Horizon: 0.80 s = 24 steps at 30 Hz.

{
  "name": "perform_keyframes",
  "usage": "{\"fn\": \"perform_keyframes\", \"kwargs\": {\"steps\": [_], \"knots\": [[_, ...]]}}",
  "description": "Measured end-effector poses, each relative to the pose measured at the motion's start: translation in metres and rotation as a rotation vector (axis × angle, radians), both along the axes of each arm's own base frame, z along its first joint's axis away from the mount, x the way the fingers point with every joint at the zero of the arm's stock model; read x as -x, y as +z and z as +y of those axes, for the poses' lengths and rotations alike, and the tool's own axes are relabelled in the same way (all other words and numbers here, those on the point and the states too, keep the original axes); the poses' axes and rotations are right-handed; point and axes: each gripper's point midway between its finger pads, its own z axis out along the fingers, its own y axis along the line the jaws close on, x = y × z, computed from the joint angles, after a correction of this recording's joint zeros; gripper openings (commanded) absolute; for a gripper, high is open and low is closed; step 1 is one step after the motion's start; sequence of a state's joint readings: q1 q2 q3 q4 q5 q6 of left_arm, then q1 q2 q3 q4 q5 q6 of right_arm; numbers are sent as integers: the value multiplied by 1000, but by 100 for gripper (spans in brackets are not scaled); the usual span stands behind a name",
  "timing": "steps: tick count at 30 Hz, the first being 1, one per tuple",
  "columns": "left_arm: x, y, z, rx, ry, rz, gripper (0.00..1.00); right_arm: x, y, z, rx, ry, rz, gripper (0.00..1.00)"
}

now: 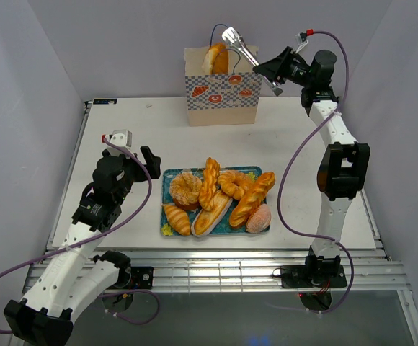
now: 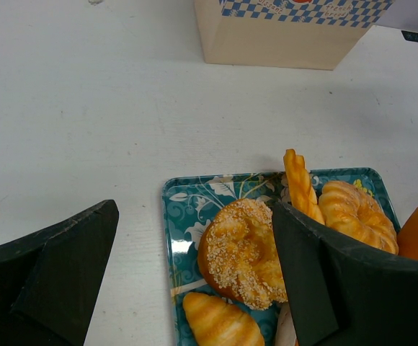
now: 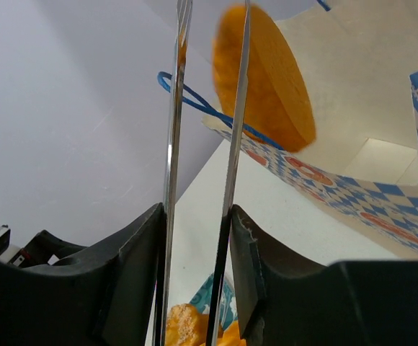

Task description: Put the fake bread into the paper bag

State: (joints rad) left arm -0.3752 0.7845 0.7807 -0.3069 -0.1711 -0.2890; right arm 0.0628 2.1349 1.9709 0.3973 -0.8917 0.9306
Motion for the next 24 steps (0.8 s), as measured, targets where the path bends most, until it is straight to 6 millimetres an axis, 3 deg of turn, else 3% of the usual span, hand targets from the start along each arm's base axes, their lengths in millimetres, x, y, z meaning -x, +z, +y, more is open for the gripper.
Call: {"fn": "perform_keyframes", "kwargs": {"steps": [7, 17, 24], "knots": [[-1, -1, 0, -1, 0, 4, 98, 1, 14, 0, 5, 0, -39, 48], [-1, -1, 0, -2, 0, 5, 98, 0, 7, -4, 18, -6, -9, 48], [-1, -1, 0, -3, 1, 4, 98, 24, 13, -36, 33, -64, 27, 48]]}}
